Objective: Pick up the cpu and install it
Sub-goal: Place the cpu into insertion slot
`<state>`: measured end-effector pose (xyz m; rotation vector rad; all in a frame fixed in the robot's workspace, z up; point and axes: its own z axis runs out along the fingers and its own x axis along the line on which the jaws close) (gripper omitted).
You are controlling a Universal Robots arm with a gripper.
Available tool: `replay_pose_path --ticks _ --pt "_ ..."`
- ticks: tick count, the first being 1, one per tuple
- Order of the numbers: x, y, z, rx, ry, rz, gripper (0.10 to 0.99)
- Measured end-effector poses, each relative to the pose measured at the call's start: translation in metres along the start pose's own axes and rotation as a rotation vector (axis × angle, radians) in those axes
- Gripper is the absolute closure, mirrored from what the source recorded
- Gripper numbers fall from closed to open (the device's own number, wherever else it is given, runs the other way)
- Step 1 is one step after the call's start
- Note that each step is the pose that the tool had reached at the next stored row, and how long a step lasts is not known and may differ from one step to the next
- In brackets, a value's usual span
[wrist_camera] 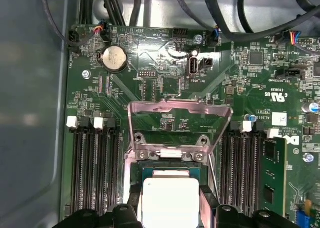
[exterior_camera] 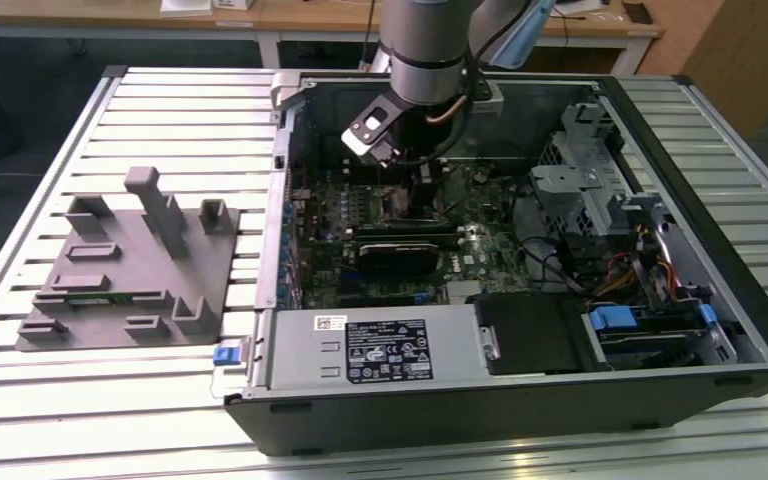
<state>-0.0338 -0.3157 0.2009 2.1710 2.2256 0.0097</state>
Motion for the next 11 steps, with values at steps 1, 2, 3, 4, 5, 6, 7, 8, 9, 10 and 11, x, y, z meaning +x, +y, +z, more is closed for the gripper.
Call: replay_pose_path --ticks 1,2,3,4,5,6,7,8,9,10,11 --pt "0.0 0.0 0.0011 0.0 0.0 0.0 0.549" --pt "0.0 -0.0001 0.002 0.0 -0.0001 0.0 0.549" --pt "0.0001 -0.0001 0.0029 0.0 0.0 0.0 0.549" --pt "0.0001 -0.0001 0.0036 0.0 0.0 0.0 0.549" --pt "0.0001 -0.0002 0.0043 0.0 0.0 0.0 0.549" --pt "0.0001 -0.0002 0.0048 0.0 0.0 0.0 0.549" --pt "0.0001 -0.0002 0.0054 0.0 0.0 0.0 0.549" --pt "0.0002 -0.0003 0.0059 0.0 0.0 0.0 0.549" --pt "0.0002 -0.0003 0.0063 0.0 0.0001 0.0 0.549" --pt "0.0002 -0.0003 0.0067 0.0 0.0001 0.0 0.549" --pt "0.0002 -0.0004 0.007 0.0 0.0001 0.0 0.549"
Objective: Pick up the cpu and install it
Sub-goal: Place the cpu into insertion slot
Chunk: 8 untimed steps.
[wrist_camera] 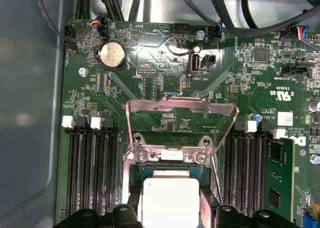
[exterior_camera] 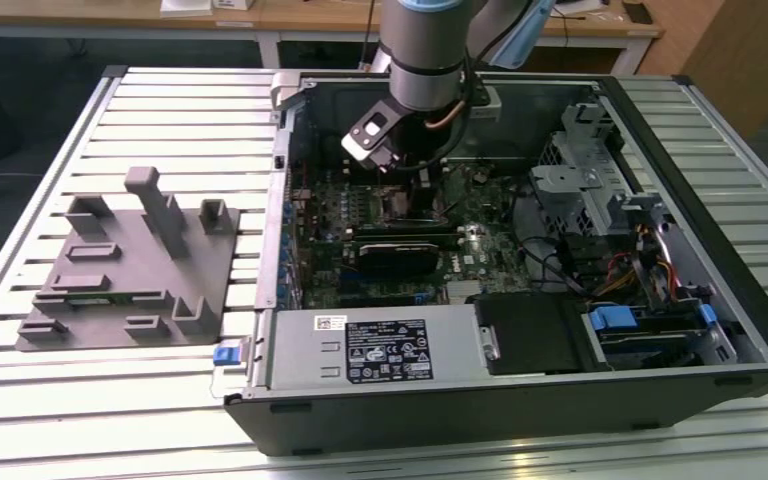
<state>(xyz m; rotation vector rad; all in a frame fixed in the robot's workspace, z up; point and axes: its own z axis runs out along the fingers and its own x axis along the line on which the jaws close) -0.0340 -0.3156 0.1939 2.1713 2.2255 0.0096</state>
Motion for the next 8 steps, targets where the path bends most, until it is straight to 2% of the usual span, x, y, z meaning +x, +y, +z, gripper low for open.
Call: replay_pose_path --ticks 8 --pt "0.0 0.0 0.0004 0.0 0.0 0.0 0.549"
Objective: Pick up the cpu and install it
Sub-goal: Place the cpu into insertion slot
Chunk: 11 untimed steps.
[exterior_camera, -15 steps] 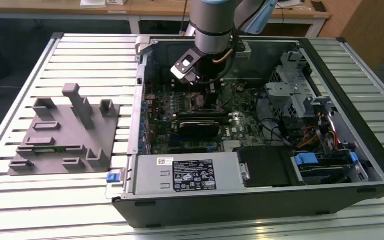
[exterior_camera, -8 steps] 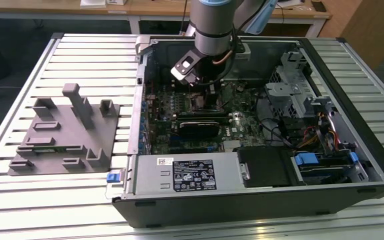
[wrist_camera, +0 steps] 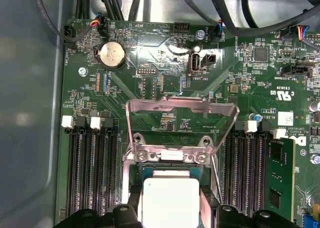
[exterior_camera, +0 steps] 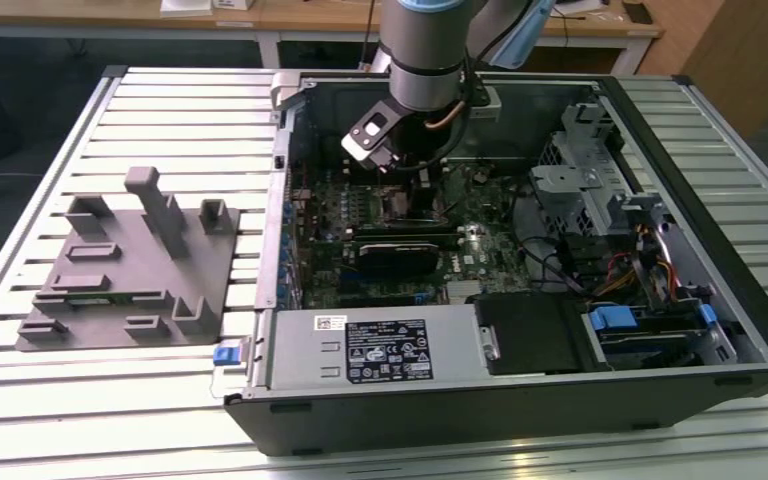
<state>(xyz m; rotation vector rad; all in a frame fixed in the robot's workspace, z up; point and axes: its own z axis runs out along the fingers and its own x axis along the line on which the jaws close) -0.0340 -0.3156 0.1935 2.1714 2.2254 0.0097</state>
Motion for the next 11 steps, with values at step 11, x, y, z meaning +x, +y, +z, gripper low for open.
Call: replay_pose_path --ticks 11 --pt "0.0 0.0 0.0001 0.0 0.0001 0.0 0.475"
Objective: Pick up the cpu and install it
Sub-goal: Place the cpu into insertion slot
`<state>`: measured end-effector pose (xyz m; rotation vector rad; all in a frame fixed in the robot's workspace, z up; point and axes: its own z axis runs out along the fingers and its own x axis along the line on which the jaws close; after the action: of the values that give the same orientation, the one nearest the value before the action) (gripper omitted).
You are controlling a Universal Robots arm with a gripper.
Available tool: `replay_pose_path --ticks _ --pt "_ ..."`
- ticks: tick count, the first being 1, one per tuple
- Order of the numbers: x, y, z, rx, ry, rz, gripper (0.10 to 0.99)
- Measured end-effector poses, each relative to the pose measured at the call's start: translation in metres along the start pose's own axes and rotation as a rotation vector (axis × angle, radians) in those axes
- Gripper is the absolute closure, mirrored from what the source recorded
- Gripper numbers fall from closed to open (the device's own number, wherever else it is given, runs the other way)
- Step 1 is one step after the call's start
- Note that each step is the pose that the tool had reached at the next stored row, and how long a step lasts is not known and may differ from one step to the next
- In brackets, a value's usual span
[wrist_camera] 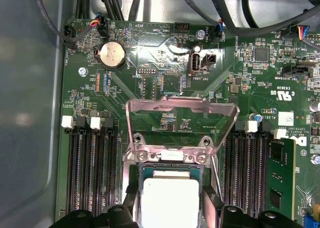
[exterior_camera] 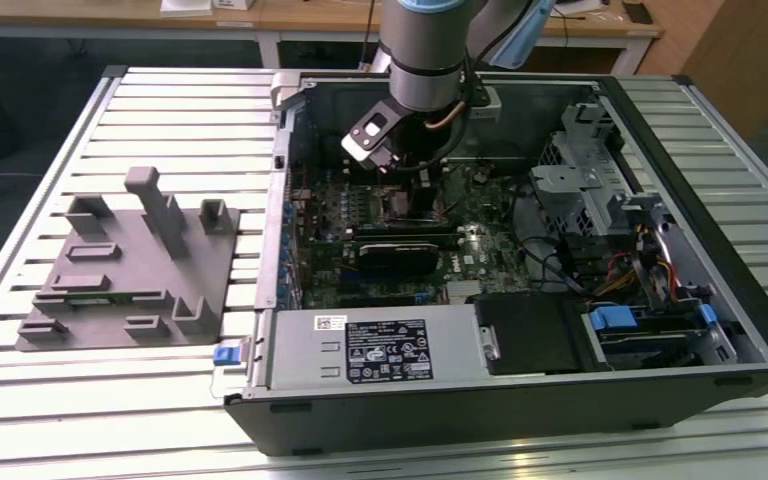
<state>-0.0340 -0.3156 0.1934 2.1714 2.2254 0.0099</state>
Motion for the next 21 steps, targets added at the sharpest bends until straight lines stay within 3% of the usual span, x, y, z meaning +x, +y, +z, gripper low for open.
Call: replay_pose_path --ticks 16,21 --pt "-0.0001 0.0005 -0.0136 0.0 0.0002 0.0 0.49" --pt "-0.0001 0.0005 -0.0142 0.0 0.0001 0.0 0.725"
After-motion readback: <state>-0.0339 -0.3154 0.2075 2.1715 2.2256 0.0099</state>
